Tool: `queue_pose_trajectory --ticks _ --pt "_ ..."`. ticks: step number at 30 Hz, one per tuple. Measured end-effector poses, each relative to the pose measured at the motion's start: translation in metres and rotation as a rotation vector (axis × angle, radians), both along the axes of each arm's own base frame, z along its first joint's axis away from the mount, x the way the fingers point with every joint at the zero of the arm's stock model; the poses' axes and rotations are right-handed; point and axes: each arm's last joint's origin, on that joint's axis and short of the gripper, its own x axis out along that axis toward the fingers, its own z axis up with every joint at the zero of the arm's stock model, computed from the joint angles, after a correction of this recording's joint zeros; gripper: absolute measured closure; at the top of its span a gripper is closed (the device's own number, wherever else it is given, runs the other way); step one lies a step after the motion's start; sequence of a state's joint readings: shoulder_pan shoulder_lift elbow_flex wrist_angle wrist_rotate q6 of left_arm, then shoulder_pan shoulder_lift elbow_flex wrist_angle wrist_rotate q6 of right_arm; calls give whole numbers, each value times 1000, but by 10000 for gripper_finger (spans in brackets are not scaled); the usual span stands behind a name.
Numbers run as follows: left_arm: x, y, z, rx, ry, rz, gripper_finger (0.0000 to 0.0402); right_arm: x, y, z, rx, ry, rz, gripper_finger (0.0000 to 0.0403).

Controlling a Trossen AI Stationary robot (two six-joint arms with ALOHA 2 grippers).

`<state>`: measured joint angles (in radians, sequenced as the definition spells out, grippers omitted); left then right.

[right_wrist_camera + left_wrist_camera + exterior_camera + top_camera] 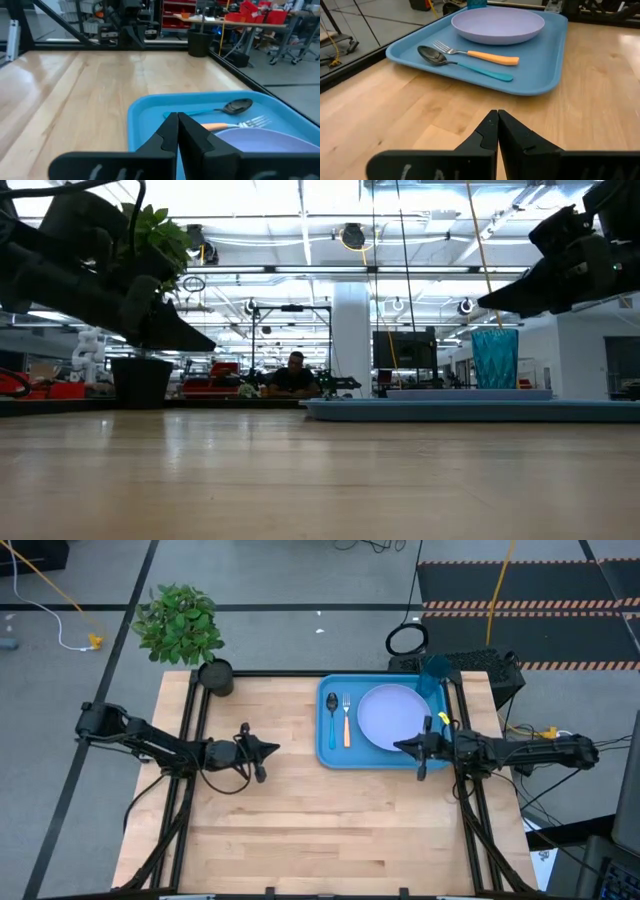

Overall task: Pick and place plate/cup/fork/spoon on tray
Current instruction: Return to Home Position

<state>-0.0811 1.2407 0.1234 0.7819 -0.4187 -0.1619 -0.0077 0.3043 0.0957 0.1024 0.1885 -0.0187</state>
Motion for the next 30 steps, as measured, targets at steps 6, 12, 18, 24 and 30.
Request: queue_pose_trajectory --ticks 6,12,18,24,30 --pt "1 0 3 29 -21 -11 397 -3 4 0 -14 -36 -9 403" --pt "1 0 3 91 4 -30 385 -5 7 3 -9 -86 -25 403" --pt "1 0 3 115 12 -36 377 -7 10 7 -51 -116 9 403" --pt "1 0 2 109 23 -37 397 -12 13 12 -72 -170 47 403" --pt "0 0 0 106 42 -49 396 -18 16 18 -139 -242 114 403"
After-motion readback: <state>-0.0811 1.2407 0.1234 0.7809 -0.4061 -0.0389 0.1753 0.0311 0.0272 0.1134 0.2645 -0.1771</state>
